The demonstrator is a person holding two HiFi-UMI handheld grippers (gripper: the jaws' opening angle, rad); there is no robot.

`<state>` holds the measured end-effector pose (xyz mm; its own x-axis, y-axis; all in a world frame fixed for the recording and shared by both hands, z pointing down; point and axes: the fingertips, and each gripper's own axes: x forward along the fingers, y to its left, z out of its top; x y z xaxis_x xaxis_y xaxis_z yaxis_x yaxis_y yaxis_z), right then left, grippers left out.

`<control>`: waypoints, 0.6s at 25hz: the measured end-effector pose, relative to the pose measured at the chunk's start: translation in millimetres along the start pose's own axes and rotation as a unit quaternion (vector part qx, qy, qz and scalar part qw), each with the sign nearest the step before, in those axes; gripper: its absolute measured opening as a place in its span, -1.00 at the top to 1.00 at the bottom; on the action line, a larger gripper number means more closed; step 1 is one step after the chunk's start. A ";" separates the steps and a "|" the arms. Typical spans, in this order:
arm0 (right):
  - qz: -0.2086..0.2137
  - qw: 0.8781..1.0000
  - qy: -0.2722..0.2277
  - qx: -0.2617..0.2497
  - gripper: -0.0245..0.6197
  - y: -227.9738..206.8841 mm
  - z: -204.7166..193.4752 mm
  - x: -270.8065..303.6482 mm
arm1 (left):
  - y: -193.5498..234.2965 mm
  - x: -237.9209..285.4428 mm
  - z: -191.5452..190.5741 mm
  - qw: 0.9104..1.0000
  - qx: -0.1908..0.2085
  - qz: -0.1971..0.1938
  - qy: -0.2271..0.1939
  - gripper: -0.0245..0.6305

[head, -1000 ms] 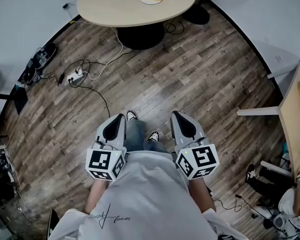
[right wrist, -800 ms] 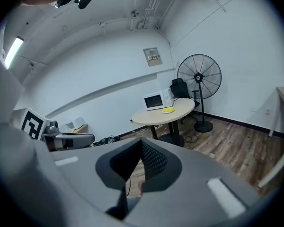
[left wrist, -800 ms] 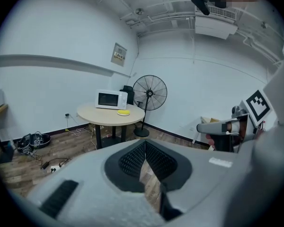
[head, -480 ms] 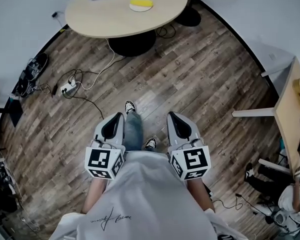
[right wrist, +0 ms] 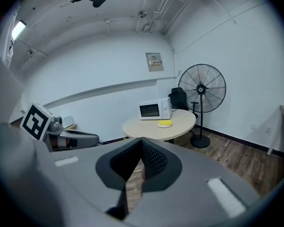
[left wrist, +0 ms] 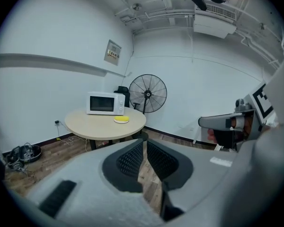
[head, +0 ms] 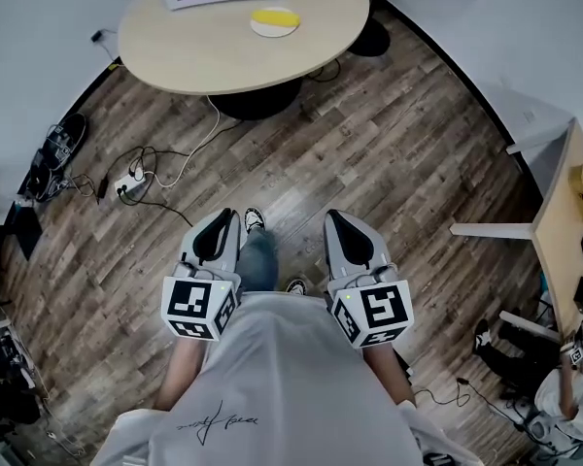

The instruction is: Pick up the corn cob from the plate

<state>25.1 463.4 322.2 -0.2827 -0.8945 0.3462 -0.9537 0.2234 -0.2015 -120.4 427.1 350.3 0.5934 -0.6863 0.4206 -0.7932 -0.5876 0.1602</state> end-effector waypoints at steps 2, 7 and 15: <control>-0.009 1.000 0.002 0.012 0.89 -5.3 5.9 11.9 | 10.9 10.6 5.4 1.000 0.009 0.000 0.005 0.96; -0.014 1.000 0.010 0.019 0.89 -10.9 23.1 49.3 | 41.0 30.8 23.8 1.000 -0.010 -0.008 0.001 0.96; -0.017 1.000 0.011 0.023 0.89 -5.1 56.0 113.3 | 100.8 59.3 55.9 0.999 -0.042 -0.021 -0.010 0.96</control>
<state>3.7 339.3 311.1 -0.2526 -0.8924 0.3740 -0.9573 0.1743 -0.2307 -157.5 303.2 341.4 0.6282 -0.6712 0.3935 -0.7758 -0.5786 0.2516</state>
